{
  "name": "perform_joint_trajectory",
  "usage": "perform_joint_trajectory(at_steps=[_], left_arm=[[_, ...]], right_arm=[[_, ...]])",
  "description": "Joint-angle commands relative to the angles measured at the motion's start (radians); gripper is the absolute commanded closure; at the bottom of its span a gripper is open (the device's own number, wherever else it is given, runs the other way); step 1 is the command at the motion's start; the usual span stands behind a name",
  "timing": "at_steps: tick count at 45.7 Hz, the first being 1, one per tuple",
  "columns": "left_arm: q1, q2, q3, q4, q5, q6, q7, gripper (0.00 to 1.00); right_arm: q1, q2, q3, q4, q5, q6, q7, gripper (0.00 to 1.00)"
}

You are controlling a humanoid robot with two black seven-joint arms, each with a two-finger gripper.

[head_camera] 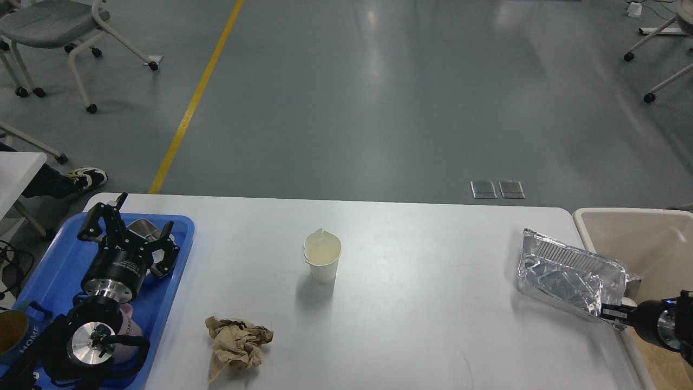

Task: Tidy desktop
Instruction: 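Lift the foil tray up out of the white bin with the right gripper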

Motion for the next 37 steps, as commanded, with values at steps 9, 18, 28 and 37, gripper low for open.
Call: perform_joint_trajectory(at_steps=[9,18,28,37], left_arm=[[0.0,0.004,0.0,0.0,0.0,0.0,0.0,0.04],[0.0,0.012,0.0,0.0,0.0,0.0,0.0,0.04],[0.0,0.018,0.0,0.0,0.0,0.0,0.0,0.04],[-0.003,0.019,0.0,0.0,0.0,0.002,0.001,0.04]], right_arm=[[0.003,-0.006,0.001,-0.017,0.126,0.002,0.019,1.0],[0.021,-0.006,0.002,-0.011,0.187,0.022,0.067,1.0],[0.058,-0.068,0.002,0.044,0.274,0.091,0.079,1.0],[0.093,-0.152,0.002,0.087,0.337,0.159,0.071,1.0]])
